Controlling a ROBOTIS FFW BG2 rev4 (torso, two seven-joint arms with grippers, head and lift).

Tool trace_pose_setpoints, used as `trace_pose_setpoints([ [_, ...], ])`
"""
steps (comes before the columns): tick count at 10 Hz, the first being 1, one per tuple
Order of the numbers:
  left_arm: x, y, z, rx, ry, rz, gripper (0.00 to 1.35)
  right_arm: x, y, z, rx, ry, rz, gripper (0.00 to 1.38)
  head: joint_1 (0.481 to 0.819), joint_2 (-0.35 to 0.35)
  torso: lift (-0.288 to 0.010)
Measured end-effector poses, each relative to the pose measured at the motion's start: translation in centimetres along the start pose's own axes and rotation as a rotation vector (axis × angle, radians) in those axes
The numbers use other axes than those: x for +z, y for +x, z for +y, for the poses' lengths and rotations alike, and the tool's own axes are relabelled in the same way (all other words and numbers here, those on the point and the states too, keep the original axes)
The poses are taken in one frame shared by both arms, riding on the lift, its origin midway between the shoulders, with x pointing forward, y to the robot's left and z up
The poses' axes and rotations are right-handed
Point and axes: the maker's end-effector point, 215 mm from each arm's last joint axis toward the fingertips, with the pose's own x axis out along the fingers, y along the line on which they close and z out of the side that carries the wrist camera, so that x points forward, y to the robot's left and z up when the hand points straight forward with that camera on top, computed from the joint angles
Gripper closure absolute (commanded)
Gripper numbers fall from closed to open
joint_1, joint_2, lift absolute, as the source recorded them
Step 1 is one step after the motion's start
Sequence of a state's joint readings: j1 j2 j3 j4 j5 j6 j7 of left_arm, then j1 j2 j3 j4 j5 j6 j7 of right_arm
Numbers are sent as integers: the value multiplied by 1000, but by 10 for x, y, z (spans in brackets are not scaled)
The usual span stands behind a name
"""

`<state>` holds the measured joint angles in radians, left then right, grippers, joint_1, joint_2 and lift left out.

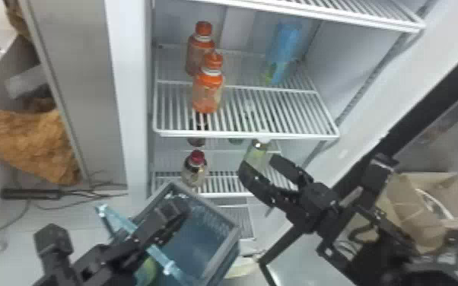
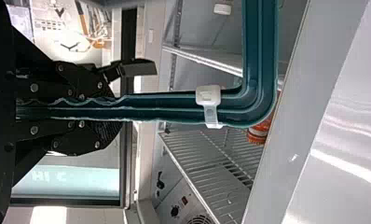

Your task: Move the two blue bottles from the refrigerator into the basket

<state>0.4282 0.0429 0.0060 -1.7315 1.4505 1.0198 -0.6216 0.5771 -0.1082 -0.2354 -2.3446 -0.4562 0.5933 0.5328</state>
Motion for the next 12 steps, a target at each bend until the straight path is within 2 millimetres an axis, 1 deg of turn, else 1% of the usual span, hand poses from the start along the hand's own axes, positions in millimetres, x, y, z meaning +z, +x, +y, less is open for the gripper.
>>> trace_pose_setpoints([
  [3,-2,-1,1,1,-7,-1,1202,56,1,-21,-62,-80,-127,165,695,-330,0],
  [5,-2,0,1,0,-7,0,1202,93,2,-45,-126,-137,-214,163,695,-350,0],
  [6,-3,-1,2,1,-8,-1,1202,105,2,-57,-161,-154,-243,162,695,-350,0],
  [8,-3,-1,2,2,-9,-1,1202,116,8,-80,-209,-167,-279,162,695,-350,0],
  [12,-3,0,1,0,-7,3,1202,130,39,-124,-282,-172,-319,170,695,-350,0],
])
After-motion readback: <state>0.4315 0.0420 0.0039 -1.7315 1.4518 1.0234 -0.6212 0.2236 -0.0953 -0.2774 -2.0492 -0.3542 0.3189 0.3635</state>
